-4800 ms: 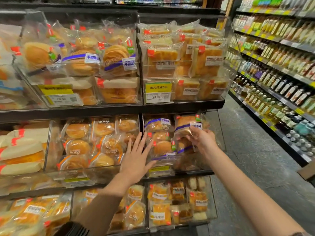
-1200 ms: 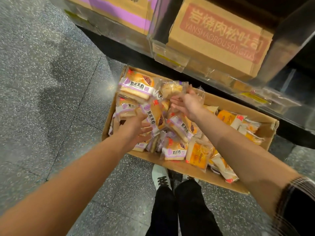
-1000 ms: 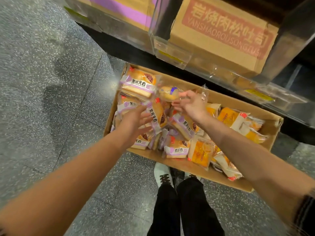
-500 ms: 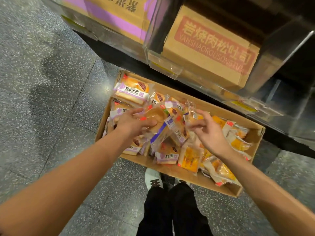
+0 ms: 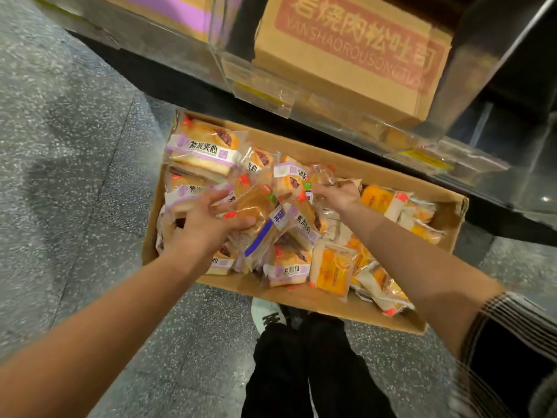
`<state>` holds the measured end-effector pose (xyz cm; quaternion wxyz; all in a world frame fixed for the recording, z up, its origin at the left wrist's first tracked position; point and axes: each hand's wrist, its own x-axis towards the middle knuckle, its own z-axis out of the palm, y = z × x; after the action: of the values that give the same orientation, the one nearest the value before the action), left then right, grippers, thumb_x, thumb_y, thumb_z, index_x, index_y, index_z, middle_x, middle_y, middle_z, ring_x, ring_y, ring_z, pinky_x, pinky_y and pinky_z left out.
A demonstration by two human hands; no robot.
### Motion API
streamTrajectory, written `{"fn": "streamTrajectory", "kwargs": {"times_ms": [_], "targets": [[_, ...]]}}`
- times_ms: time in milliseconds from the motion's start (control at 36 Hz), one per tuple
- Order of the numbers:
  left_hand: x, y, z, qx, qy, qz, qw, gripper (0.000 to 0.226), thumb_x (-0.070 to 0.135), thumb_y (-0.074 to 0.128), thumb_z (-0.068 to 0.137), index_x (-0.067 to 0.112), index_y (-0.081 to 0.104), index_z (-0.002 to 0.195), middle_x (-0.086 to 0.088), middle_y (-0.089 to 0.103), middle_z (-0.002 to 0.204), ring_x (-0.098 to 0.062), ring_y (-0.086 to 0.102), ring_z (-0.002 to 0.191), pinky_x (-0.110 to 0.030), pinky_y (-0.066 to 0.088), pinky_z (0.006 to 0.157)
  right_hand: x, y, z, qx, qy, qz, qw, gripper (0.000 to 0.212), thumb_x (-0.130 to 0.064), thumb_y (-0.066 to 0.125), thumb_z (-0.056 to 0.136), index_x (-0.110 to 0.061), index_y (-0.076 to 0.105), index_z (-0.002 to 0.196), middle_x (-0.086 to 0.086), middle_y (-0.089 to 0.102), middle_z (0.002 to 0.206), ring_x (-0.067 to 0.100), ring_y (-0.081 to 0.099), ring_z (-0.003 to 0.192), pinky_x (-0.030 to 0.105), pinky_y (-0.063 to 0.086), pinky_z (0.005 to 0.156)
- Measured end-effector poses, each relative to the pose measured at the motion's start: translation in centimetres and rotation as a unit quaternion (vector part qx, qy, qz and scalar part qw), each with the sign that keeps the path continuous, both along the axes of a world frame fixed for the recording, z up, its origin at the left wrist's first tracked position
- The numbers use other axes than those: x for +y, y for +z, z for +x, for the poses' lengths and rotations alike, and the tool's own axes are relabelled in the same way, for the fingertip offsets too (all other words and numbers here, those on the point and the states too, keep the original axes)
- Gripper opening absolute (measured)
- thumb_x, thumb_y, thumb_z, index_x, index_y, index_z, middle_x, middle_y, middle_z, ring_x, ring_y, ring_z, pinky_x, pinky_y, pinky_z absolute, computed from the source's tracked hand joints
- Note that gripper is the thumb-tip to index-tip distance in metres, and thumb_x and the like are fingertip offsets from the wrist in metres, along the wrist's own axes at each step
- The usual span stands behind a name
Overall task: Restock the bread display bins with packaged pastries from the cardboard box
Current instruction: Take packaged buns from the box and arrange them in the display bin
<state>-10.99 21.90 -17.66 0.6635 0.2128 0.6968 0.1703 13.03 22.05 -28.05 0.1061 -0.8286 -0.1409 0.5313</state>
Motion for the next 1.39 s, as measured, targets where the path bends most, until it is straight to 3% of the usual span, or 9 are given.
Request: {"fn": "streamTrajectory", "kwargs": {"times_ms": [222, 361, 500, 639, 861, 972, 1056, 1250, 1389], "targets": [[1.1, 5.3, 0.9, -0.007, 0.013, 0.019, 1.0, 0.059, -0.009, 0.076, 0.067, 0.016, 0.055, 0.116, -0.009, 0.063, 0.113, -0.022, 0.064, 0.093, -0.026, 0.053, 0.067, -3.0, 10.2, 1.8, 0.326, -0.203, 0.078, 0.92, 0.018, -0.024, 0.065, 0.088, -0.013, 0.06, 0.102, 0.012, 0.052, 0.104, 0.027, 0.056, 0.081, 0.035, 0.053, 0.083], [1.2, 13.8, 1.6, -0.023, -0.006, 0.025, 0.999, 0.073, -0.002, 0.081, 0.065, 0.011, 0.051, 0.131, -0.019, 0.062, 0.121, -0.019, 0.063, 0.082, -0.02, 0.051, 0.058, -5.2, 21.1, 3.1, 0.459, -0.205, 0.104, 0.858, 0.041, -0.032, 0.092, 0.049, -0.013, 0.076, 0.081, 0.014, 0.071, 0.098, 0.031, 0.066, 0.092, 0.04, 0.049, 0.092], [2.7, 26.0, 3.4, -0.019, -0.027, 0.061, 0.998, 0.078, 0.0, 0.081, 0.065, 0.018, 0.049, 0.134, -0.006, 0.063, 0.109, -0.014, 0.061, 0.077, -0.029, 0.05, 0.071, -5.3, 35.4, 3.5, 0.516, -0.152, 0.182, 0.823, 0.038, -0.044, 0.082, 0.064, -0.018, 0.077, 0.091, 0.005, 0.074, 0.1, 0.022, 0.064, 0.11, 0.036, 0.046, 0.099], [3.8, 38.1, 5.8, -0.079, -0.046, 0.122, 0.988, 0.07, -0.006, 0.074, 0.072, 0.021, 0.049, 0.132, 0.002, 0.066, 0.093, -0.002, 0.063, 0.057, -0.014, 0.047, 0.05, -4.7, 48.8, 4.5, 0.512, -0.125, 0.247, 0.813, 0.048, -0.04, 0.081, 0.066, -0.011, 0.075, 0.103, 0.013, 0.069, 0.116, 0.027, 0.061, 0.116, 0.037, 0.048, 0.101], [5.8, 49.7, 12.9, -0.246, -0.005, 0.167, 0.955, 0.069, -0.016, 0.06, 0.079, 0.012, 0.044, 0.14, -0.013, 0.057, 0.122, -0.021, 0.059, 0.1, -0.024, 0.046, 0.079, -4.9, 62.2, 9.5, 0.457, -0.178, 0.339, 0.803, 0.063, -0.032, 0.091, 0.052, -0.009, 0.071, 0.108, 0.014, 0.069, 0.112, 0.028, 0.067, 0.102, 0.042, 0.057, 0.08], [6.3, 53.9, 18.7, -0.297, -0.031, 0.2, 0.933, 0.065, -0.014, 0.061, 0.079, 0.012, 0.046, 0.137, -0.011, 0.061, 0.123, -0.022, 0.061, 0.106, -0.025, 0.054, 0.079, -5.7, 67.6, 12.7, 0.311, -0.158, 0.366, 0.863, 0.051, -0.051, 0.054, 0.078, -0.014, 0.061, 0.113, 0.006, 0.071, 0.1, 0.019, 0.068, 0.091, 0.031, 0.055, 0.07], [6.5, 57.3, 23.6, -0.324, -0.042, 0.231, 0.916, 0.058, -0.015, 0.059, 0.08, 0.012, 0.049, 0.131, -0.008, 0.066, 0.106, -0.017, 0.064, 0.094, -0.024, 0.055, 0.078, -6.2, 70.0, 15.1, 0.185, -0.144, 0.395, 0.888, 0.063, -0.036, 0.067, 0.069, -0.007, 0.057, 0.124, 0.008, 0.069, 0.102, 0.019, 0.066, 0.086, 0.029, 0.054, 0.063], [6.4, 63.9, 33.7, -0.341, -0.037, 0.279, 0.897, 0.057, -0.014, 0.058, 0.082, 0.01, 0.05, 0.134, 0.003, 0.072, 0.082, -0.007, 0.068, 0.07, -0.019, 0.055, 0.06, -8.4, 74.7, 23.8, 0.079, -0.2, 0.433, 0.875, 0.05, -0.027, 0.077, 0.078, -0.007, 0.061, 0.12, 0.015, 0.067, 0.115, 0.026, 0.066, 0.097, 0.033, 0.056, 0.064], [7.0, 67.5, 40.0, -0.35, -0.014, 0.303, 0.886, 0.065, -0.008, 0.066, 0.079, 0.016, 0.046, 0.136, -0.003, 0.065, 0.11, -0.013, 0.067, 0.089, -0.025, 0.055, 0.067, -10.1, 77.2, 32.0, 0.014, -0.172, 0.446, 0.878, 0.027, -0.028, 0.075, 0.08, -0.012, 0.065, 0.1, 0.011, 0.073, 0.101, 0.028, 0.069, 0.096, 0.046, 0.054, 0.09]]}}
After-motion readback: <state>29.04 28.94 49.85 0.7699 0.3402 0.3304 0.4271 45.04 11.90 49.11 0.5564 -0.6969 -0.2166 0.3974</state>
